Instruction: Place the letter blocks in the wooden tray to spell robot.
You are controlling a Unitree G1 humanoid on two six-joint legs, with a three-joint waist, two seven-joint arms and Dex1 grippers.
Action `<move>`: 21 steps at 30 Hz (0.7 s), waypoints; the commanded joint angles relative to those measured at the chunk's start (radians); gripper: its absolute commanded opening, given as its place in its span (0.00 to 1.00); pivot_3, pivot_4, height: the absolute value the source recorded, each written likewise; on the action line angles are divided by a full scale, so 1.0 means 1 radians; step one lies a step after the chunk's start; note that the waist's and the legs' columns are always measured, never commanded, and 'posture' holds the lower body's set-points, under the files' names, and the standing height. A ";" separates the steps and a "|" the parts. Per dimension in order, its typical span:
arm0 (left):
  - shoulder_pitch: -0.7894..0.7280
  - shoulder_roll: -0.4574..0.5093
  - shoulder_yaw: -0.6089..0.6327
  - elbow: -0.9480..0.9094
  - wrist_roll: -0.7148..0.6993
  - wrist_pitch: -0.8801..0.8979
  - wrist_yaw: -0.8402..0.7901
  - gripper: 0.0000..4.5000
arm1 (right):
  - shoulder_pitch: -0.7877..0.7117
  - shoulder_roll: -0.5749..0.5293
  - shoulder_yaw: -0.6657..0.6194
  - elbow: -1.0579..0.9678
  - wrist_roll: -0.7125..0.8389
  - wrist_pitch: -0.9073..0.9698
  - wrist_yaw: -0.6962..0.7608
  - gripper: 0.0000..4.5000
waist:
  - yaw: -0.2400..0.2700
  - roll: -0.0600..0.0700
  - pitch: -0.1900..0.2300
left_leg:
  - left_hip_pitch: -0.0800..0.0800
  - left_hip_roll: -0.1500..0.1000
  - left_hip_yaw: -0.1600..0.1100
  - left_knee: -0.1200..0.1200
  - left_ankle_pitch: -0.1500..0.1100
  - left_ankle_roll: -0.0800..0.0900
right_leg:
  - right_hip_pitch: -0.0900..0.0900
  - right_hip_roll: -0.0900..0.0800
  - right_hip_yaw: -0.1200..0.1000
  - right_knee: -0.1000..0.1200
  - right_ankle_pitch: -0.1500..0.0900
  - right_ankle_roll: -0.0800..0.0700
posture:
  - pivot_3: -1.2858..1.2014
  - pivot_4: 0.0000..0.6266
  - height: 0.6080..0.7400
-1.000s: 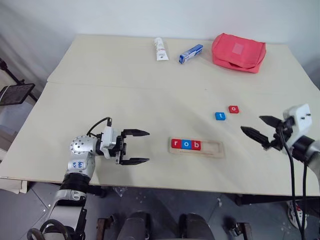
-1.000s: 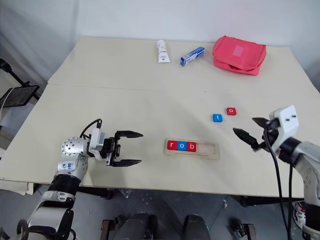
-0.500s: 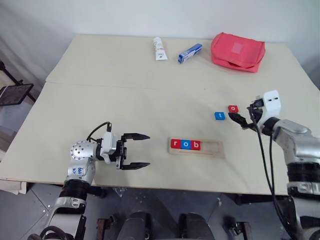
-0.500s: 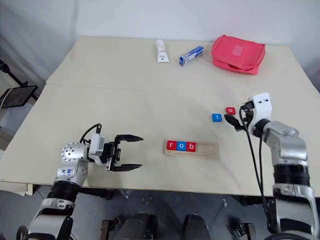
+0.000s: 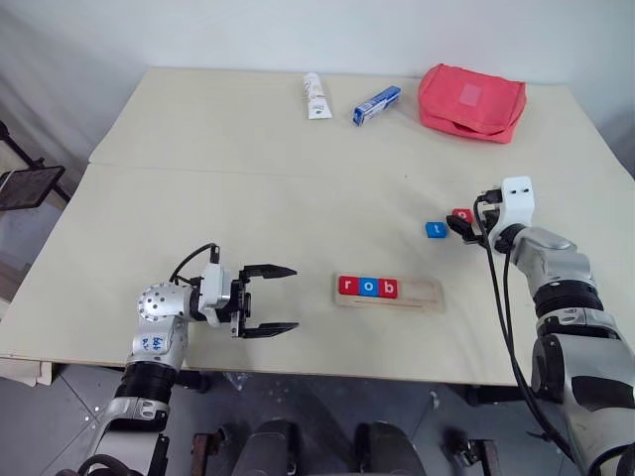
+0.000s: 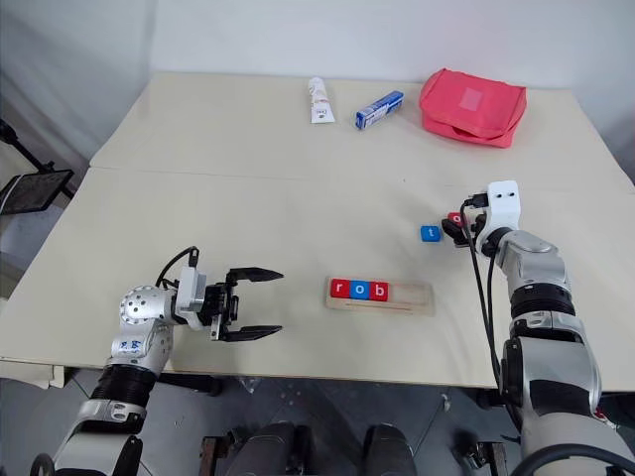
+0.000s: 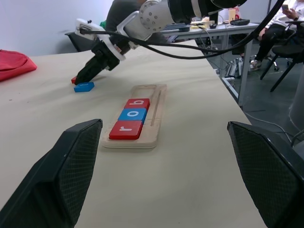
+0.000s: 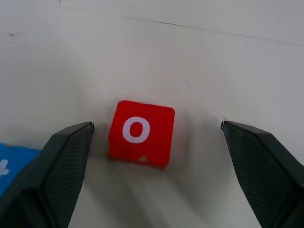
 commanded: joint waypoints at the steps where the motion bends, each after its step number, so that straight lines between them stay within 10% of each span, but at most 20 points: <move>1: 0.016 0.011 0.008 -0.039 -0.008 0.003 0.009 1.00 | -0.006 -0.004 -0.012 0.011 -0.007 -0.011 -0.015 1.00 | -0.001 0.000 0.000 | 0.000 0.000 0.000 0.000 0.000 0.000 | 0.000 0.000 0.000 0.000 0.000 0.000 | 0.52 0.24 1.00; 18: -0.027 0.003 -0.003 0.001 -0.002 0.000 -0.001 1.00 | 0.016 0.030 -0.017 0.017 -0.010 -0.044 -0.065 1.00 | -0.013 0.000 0.000 | 0.000 0.000 0.000 0.000 0.000 0.000 | 0.000 0.000 0.000 0.000 0.000 0.000 | 0.52 0.24 1.00; 21: -0.035 0.002 -0.003 0.011 0.000 -0.002 -0.007 1.00 | 0.016 0.038 -0.020 0.018 -0.008 -0.047 -0.067 0.87 | -0.016 0.000 0.000 | 0.000 0.000 0.000 0.000 0.000 0.000 | 0.000 0.000 0.000 0.000 0.000 0.000 | 0.52 0.24 1.00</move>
